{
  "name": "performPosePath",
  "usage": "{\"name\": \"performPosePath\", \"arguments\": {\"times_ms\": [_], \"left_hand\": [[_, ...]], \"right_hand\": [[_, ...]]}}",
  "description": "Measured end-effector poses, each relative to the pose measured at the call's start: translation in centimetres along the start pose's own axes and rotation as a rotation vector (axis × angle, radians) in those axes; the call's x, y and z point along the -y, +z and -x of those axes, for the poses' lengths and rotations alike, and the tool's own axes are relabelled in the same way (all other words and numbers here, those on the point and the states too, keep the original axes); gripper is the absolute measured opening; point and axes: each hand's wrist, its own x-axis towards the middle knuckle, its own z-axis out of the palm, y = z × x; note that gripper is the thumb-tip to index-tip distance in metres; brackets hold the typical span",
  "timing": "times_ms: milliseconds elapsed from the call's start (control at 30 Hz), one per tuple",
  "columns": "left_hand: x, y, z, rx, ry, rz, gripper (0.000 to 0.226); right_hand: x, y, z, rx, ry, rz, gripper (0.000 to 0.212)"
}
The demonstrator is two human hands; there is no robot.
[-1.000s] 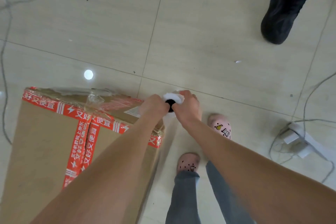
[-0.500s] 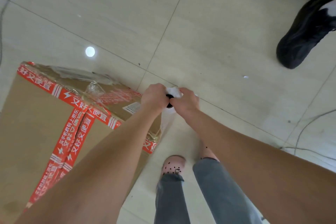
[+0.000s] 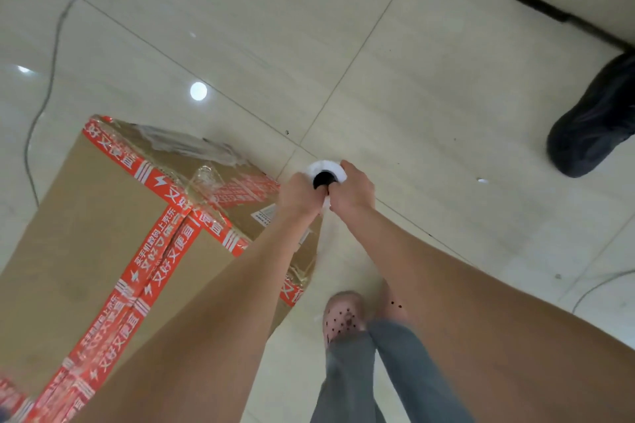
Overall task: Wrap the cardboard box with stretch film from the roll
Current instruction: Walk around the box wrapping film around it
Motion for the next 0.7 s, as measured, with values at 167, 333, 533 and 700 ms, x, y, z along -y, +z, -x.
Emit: {"name": "performPosePath", "arguments": {"times_ms": [167, 333, 533, 700], "left_hand": [[-0.9, -2.0, -0.4, -0.026, 0.138, -0.286, 0.053], [-2.9, -3.1, -2.2, 0.076, 0.122, -0.378, 0.039], [-3.3, -5.1, -4.4, 0.094, 0.095, -0.394, 0.016], [-1.5, -6.3, -5.5, -0.001, -0.127, 0.01, 0.011]], "right_hand": [[0.3, 0.2, -0.4, 0.006, 0.014, -0.037, 0.047], [1.0, -0.8, -1.2, 0.016, 0.046, -0.061, 0.053], [3.3, -0.3, -1.7, -0.029, 0.04, 0.01, 0.049], [6.7, 0.4, -3.1, -0.017, -0.066, 0.124, 0.044]]}}
